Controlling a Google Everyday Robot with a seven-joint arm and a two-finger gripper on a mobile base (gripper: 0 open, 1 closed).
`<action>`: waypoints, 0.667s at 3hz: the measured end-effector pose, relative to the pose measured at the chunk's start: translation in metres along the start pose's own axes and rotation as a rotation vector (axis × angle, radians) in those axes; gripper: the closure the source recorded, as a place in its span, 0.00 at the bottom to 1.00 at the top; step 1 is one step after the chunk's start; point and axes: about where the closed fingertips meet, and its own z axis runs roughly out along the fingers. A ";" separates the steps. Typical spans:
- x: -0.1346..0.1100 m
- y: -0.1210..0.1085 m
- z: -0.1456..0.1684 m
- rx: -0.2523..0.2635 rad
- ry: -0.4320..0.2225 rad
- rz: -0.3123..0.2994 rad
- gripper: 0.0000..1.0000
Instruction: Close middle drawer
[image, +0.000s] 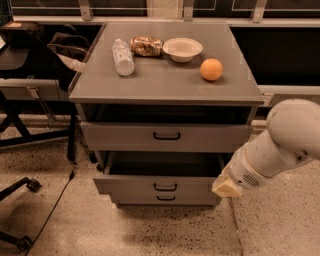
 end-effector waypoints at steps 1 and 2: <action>0.001 0.008 0.021 0.024 0.033 0.070 1.00; 0.001 0.011 0.016 0.033 0.030 0.057 1.00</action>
Offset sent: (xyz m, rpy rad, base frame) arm -0.0039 0.0091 -0.0164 -0.0306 0.0077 -0.0430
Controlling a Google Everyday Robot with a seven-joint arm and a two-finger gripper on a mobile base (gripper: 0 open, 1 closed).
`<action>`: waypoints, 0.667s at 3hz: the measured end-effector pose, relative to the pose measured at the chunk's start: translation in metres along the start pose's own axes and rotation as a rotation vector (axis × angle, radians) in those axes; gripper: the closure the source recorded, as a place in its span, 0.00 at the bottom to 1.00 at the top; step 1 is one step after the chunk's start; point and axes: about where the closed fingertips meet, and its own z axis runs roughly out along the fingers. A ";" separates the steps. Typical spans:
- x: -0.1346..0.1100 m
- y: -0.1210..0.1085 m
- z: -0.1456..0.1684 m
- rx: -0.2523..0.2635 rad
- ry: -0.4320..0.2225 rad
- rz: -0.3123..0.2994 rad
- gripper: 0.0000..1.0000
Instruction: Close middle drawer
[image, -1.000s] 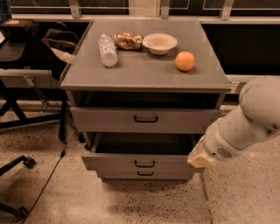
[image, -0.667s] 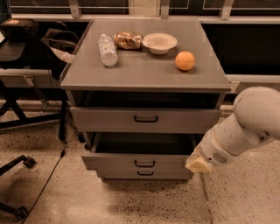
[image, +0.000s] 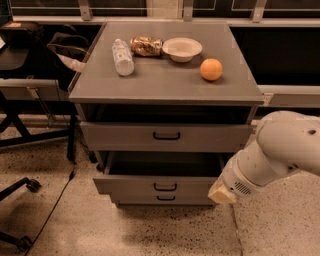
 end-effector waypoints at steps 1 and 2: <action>0.005 0.001 0.010 -0.020 -0.089 0.019 1.00; 0.009 0.000 0.021 -0.090 -0.272 0.051 1.00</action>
Offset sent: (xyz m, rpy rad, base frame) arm -0.0046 -0.0037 -0.0370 0.5280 -0.1251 0.1279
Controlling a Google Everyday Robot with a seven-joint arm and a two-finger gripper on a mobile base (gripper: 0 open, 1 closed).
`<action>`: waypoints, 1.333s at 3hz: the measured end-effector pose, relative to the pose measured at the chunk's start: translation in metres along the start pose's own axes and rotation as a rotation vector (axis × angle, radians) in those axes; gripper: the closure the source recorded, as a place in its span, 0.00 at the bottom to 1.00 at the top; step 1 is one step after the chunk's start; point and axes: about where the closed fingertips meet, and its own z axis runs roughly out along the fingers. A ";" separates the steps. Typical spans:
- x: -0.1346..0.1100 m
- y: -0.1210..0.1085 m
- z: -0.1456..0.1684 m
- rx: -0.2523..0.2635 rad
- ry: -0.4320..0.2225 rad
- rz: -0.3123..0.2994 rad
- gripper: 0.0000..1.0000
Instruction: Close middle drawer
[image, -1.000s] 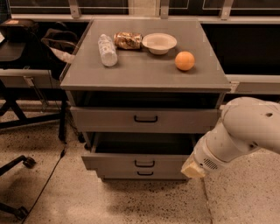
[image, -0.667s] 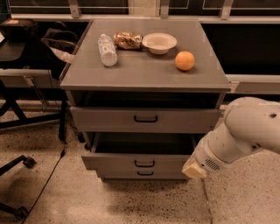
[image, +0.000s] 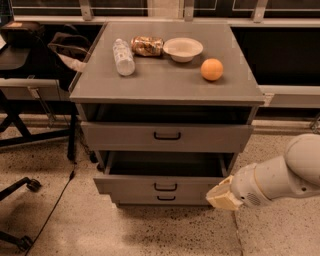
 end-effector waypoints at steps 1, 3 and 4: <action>0.013 -0.005 0.026 -0.079 -0.083 -0.027 1.00; 0.016 -0.017 0.092 -0.138 -0.035 -0.019 1.00; 0.008 -0.026 0.113 -0.089 0.042 0.024 1.00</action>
Offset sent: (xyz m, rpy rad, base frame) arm 0.0147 0.0252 -0.0957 0.1667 0.0752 0.1187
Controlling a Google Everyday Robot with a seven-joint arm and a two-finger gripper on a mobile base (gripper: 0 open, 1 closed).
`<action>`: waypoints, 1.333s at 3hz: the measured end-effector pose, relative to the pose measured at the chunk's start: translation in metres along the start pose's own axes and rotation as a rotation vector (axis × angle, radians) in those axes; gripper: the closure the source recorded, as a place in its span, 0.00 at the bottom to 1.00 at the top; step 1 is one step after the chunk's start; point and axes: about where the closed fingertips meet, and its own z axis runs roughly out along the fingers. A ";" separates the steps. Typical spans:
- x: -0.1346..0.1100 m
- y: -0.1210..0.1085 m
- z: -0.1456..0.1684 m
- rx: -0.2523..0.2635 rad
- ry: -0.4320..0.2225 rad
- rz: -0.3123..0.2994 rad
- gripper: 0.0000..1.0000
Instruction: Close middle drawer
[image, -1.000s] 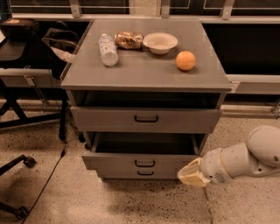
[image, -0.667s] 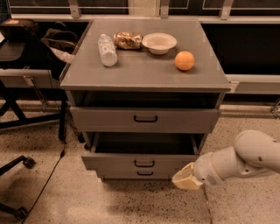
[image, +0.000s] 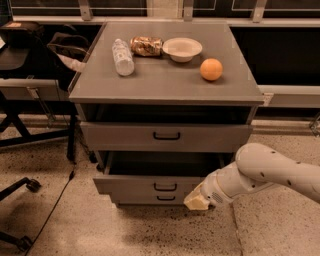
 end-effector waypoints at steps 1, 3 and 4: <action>-0.006 0.000 0.006 -0.001 0.010 0.044 1.00; 0.008 -0.005 0.022 -0.020 -0.021 0.087 1.00; 0.030 -0.017 0.042 -0.037 -0.042 0.140 1.00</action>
Offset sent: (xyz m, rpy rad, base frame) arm 0.0040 0.0087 -0.0018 -0.0055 0.0305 -0.0331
